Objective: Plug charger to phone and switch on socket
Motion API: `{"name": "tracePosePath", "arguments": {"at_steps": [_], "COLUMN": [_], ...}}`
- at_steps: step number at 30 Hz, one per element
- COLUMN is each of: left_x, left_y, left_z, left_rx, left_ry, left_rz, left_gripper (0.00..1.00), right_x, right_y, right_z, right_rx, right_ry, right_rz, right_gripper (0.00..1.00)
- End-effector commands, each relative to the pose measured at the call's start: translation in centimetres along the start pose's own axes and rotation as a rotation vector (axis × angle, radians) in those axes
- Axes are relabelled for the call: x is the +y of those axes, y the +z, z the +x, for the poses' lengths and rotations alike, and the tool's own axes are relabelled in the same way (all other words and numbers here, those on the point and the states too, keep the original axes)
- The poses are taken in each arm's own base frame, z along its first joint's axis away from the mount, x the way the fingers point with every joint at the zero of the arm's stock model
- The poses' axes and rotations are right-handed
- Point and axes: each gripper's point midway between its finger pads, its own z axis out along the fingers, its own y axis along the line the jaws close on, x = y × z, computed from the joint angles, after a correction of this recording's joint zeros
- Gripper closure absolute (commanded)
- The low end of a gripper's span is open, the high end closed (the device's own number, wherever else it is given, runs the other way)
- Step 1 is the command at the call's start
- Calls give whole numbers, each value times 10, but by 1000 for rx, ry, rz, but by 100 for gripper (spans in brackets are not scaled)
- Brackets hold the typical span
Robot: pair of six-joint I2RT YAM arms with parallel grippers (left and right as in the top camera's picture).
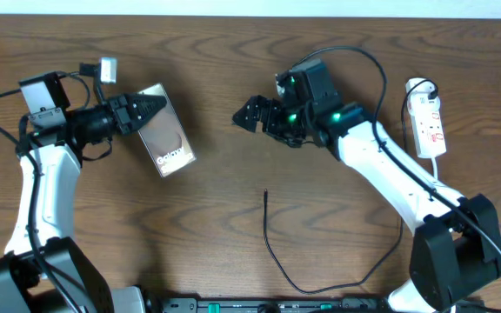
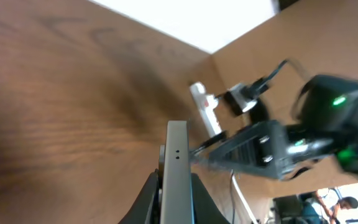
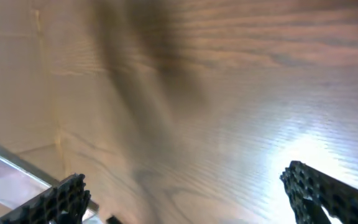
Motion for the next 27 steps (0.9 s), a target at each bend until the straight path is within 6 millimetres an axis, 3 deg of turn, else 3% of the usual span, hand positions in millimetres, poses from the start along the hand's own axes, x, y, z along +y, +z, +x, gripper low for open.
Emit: {"name": "tracePosePath", "arguments": {"at_steps": [1,4,7,11,21,27], "left_x": [20,33,46,59,61,62], "left_y": [4,12,21,31,36,36], "left_z": [7,17,28,39,46,46], "left_rx": [26,56,86,118,139,140], "left_ry": [50,-17,-70,-112,-102,-99], "left_rz": [-9,5,11,20,22,17], "left_gripper": [93,93,93,93,93,93], "right_x": [-6,-20,-47,-64,-46,-56], "right_y": [-16,-15,-9,5,29,30], "right_z": [-13,-3,18,43,86,102], "right_rx": [-46,-3,88,192,282,220], "right_ry": [-41,-38,-13,-17,-75,19], "right_rz": [86,135,240,305,316,482], "right_gripper": [1,1,1,1,1,1]}}
